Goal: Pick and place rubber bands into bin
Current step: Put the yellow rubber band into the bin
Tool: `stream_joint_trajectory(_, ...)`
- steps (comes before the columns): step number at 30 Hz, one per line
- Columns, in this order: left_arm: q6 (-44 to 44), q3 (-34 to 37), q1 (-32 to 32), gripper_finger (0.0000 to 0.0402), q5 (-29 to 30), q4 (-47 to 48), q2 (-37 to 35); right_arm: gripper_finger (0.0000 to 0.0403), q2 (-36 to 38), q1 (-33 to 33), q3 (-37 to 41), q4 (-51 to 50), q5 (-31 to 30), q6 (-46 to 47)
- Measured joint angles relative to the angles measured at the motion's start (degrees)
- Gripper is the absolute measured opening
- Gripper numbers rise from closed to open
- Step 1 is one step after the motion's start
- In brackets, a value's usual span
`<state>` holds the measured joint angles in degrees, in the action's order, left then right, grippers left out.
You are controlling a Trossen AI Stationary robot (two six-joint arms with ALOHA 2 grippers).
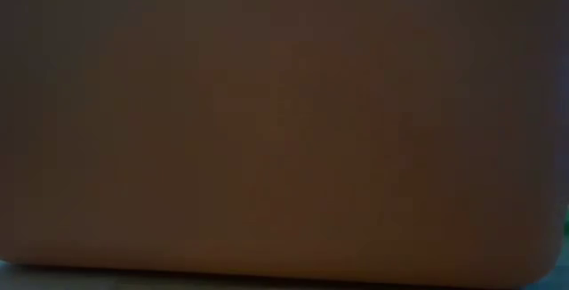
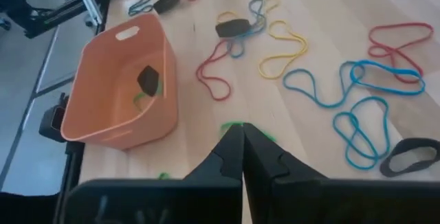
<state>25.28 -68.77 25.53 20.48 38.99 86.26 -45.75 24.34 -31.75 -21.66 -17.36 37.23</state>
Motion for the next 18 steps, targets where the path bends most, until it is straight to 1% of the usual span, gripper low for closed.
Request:
stream_joint_trajectory(4,1.0,11.6,1.54,0.0002,3.18,-6.62,-10.46,0.0001,-9.33,0.0,-7.43,-4.73,0.09,0.3)
stream_joint_trajectory(8,1.18,19.74,2.23,0.0002,3.86,-8.55,-20.44,0.0001,-20.58,-0.01,-16.67,-13.94,0.67,6.14)
stream_joint_trajectory(10,1.18,22.74,2.52,0.0002,3.79,-8.28,-25.16,0.0001,-26.27,-0.02,-21.1,-18.6,3.07,9.27)
stream_joint_trajectory(13,1.02,26.16,2.63,0.0002,3.72,-7.47,-31.79,0.0002,-34.27,0.0,-26.56,-24.7,8.69,9.77)
stream_joint_trajectory(16,-0.8,28.47,2.63,0.0002,3.47,-5.36,-37.48,0.0016,-41.37,0.4,-29.79,-28.24,10.59,10.5)
stream_joint_trajectory(18,-2.49,29.68,2.61,0.0002,3.45,-4.17,-40.87,0.003,-45.15,0.85,-30.67,-28.27,12.1,9.82)
